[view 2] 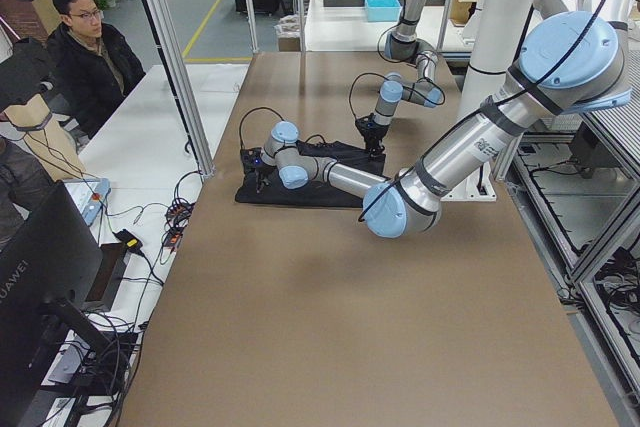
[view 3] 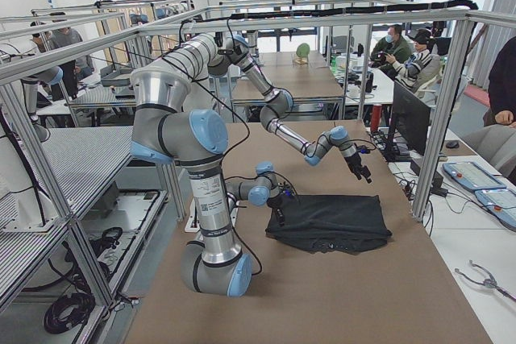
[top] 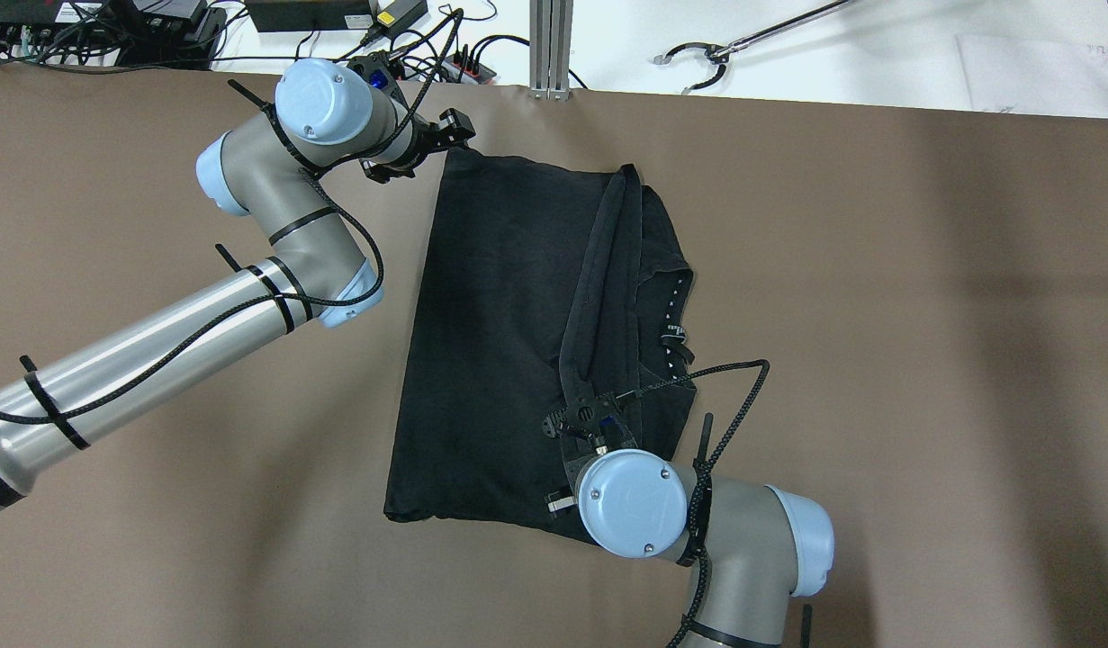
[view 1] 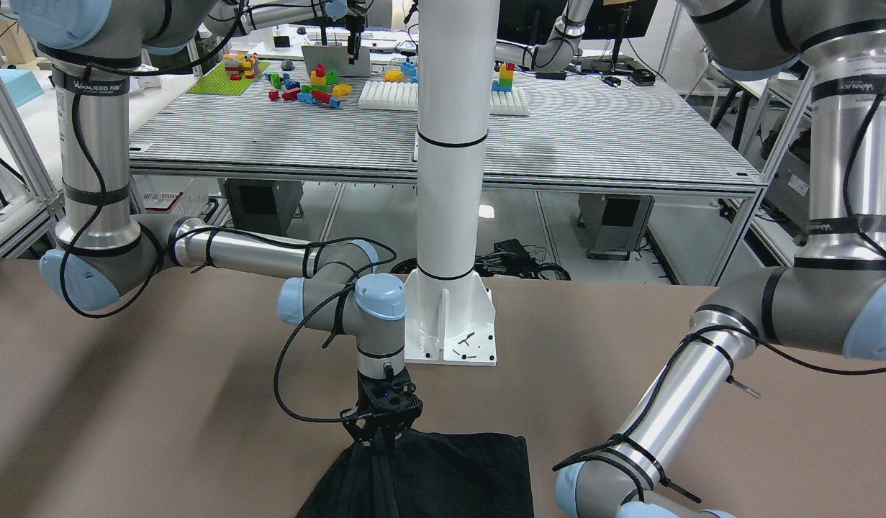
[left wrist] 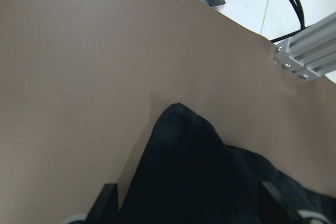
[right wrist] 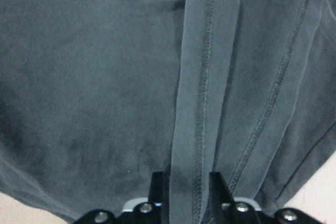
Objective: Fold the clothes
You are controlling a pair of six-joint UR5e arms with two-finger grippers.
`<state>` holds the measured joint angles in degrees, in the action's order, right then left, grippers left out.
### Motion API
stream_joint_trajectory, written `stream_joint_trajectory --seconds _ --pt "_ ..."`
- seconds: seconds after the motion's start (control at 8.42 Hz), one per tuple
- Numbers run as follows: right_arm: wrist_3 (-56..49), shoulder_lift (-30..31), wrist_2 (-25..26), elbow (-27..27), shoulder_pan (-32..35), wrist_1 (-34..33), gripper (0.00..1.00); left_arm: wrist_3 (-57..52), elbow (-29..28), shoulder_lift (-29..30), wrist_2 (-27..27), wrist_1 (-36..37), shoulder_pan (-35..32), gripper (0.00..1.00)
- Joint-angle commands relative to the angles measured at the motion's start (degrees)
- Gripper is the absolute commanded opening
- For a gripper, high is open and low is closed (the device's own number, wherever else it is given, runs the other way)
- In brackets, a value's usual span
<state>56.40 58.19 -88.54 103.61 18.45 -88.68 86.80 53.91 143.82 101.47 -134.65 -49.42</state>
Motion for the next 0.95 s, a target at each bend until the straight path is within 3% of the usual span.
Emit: stream_joint_trajectory --seconds 0.0,0.24,0.48,0.83 --pt "0.0 0.3 0.4 -0.4 -1.0 0.0 0.27 0.1 0.0 0.1 0.0 0.1 0.2 0.94" --pt "-0.1 0.5 0.4 -0.3 -1.0 0.0 0.00 0.4 0.1 0.1 0.0 0.0 0.2 0.94" --pt "-0.4 0.7 -0.4 0.9 -0.5 -0.2 0.00 0.5 0.1 0.0 0.0 0.0 0.1 0.94" --pt "-8.9 8.9 -6.8 10.8 4.8 -3.6 0.00 2.3 0.7 -0.1 0.0 0.0 0.2 0.94"
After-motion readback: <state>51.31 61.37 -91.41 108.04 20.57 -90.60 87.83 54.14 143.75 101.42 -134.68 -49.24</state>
